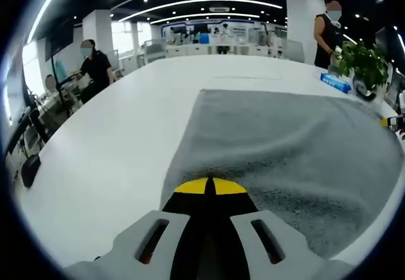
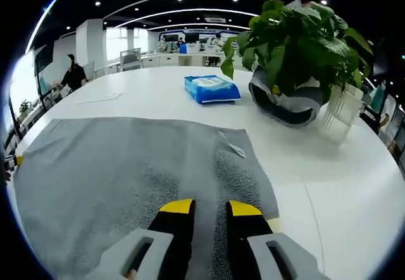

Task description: Open the folded towel by lifting each exposed corner and separating the folded layers until the towel lies flat within the target outline without major curled edges

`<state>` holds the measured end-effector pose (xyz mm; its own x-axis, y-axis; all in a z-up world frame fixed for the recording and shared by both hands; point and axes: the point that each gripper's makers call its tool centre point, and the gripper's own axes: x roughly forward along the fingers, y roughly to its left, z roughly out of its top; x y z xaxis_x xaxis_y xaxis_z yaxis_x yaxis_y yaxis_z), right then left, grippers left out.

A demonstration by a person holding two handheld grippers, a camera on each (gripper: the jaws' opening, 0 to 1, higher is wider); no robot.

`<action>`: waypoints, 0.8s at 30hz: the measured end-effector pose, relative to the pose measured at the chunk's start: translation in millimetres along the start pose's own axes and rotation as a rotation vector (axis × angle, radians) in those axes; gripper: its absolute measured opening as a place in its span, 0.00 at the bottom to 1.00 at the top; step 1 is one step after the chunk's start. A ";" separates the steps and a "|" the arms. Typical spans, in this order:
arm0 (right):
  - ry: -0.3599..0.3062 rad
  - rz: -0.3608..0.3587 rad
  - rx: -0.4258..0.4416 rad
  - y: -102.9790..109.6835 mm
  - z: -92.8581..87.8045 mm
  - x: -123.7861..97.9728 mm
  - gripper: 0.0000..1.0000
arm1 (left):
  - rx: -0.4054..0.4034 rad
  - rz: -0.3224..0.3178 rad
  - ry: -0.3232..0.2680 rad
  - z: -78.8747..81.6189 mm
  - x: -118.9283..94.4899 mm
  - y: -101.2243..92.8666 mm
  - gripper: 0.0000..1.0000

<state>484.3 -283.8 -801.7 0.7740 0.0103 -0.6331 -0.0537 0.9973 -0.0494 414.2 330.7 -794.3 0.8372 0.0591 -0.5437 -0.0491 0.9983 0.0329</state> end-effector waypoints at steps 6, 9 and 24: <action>-0.013 -0.005 0.034 1.0 -1.4 -12.7 0.18 | -0.019 0.039 -0.024 -0.1 -0.6 2.7 0.01; -0.026 0.007 0.039 5.3 0.8 -32.6 0.18 | -0.108 0.017 -0.042 -0.1 -0.9 3.1 0.02; -0.235 0.099 0.101 30.8 32.6 -140.4 0.34 | -0.241 -0.157 -0.055 29.4 -28.7 -41.8 0.22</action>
<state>394.5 -252.2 -689.2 0.8941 0.1125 -0.4335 -0.0821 0.9927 0.0883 408.2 287.3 -755.4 0.8730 -0.0894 -0.4795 -0.0393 0.9669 -0.2520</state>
